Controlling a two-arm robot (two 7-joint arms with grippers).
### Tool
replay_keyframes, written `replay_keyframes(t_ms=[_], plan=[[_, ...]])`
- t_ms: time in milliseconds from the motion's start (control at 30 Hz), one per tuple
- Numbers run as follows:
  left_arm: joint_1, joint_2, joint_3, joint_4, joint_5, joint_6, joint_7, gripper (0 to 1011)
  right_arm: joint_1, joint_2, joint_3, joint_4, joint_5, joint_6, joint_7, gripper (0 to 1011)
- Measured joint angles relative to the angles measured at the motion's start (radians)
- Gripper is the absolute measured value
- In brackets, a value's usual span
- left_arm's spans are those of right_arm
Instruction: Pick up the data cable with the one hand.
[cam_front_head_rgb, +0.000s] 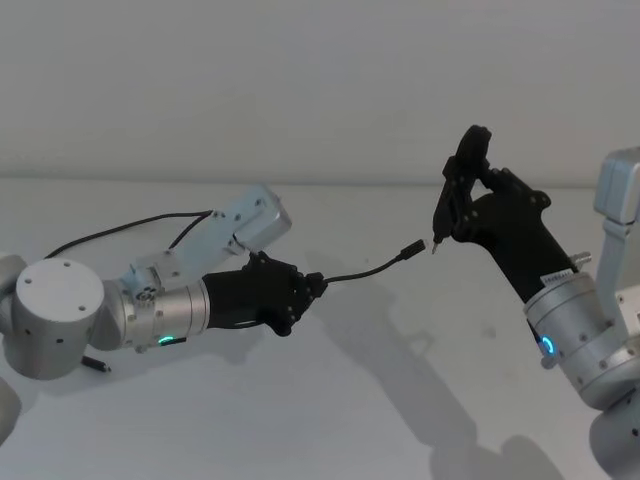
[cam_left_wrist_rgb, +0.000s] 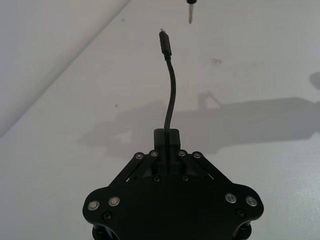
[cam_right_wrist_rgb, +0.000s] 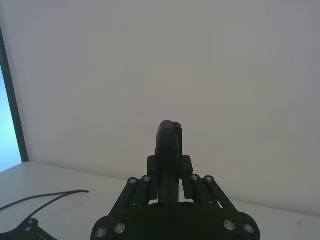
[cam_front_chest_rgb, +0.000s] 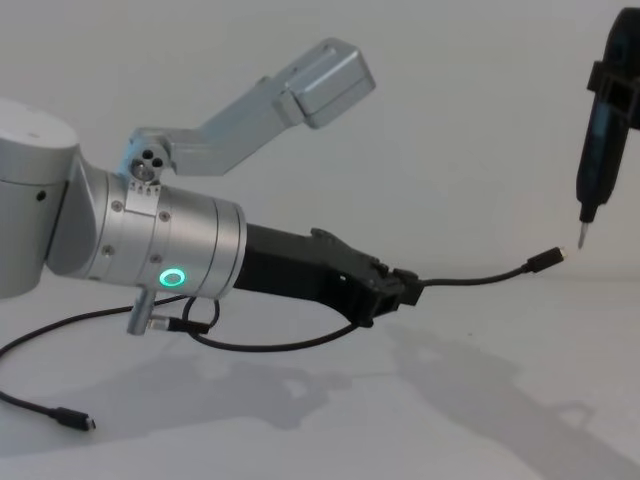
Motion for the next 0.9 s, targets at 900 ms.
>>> replay_keyframes(t_ms=[900], plan=[[0.003,0.006,-0.008,-0.018,0.0,-0.025,-0.006,39,0.071,-0.013,0.021,0.061,-0.012,-0.004,0.04,275]])
